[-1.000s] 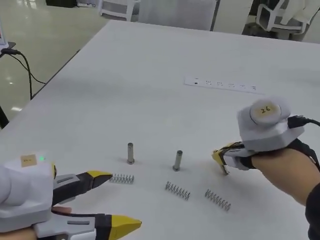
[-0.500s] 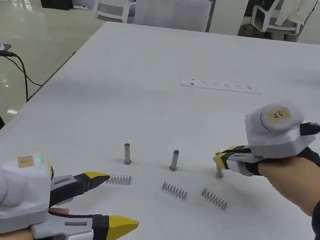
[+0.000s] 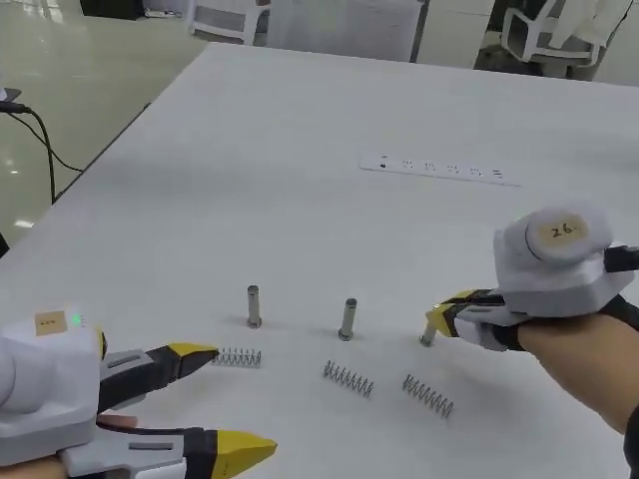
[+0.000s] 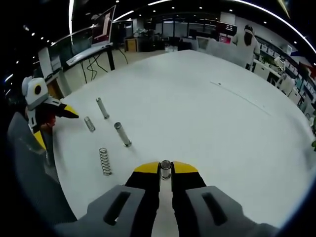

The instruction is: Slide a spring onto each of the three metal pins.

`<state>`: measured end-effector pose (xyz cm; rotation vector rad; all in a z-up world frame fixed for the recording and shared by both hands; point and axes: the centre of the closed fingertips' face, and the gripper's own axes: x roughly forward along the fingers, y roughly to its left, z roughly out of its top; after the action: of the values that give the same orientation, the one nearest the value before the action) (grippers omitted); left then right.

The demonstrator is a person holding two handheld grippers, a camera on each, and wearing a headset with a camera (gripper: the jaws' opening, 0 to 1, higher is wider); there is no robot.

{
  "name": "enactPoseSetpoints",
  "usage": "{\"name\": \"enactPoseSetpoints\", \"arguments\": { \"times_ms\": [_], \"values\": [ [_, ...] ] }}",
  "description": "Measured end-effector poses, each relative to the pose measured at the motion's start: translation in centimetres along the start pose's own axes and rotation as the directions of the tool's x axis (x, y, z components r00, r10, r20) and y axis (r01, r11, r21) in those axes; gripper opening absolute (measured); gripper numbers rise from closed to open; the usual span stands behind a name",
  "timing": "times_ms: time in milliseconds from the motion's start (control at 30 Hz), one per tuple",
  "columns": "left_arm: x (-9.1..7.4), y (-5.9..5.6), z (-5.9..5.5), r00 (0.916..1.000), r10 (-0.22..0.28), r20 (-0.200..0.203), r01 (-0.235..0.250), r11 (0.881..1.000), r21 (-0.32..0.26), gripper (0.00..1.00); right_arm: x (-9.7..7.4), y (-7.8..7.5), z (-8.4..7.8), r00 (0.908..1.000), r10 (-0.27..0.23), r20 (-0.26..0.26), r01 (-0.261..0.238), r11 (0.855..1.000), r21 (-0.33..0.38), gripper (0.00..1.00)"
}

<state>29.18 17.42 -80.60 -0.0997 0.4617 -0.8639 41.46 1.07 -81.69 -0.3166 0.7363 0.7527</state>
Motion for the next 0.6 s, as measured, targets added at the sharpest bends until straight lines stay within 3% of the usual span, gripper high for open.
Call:
{"name": "enactPoseSetpoints", "arguments": {
  "times_ms": [600],
  "values": [
    [0.0, 0.02, -0.04, 1.0, 0.0, -0.003, 0.0, 1.0, 0.0, 0.71, -0.27, 0.44, -0.16, 0.9998, 0.019, 0.008, -0.019, 1.0, 0.003, 0.05]
  ]
}}
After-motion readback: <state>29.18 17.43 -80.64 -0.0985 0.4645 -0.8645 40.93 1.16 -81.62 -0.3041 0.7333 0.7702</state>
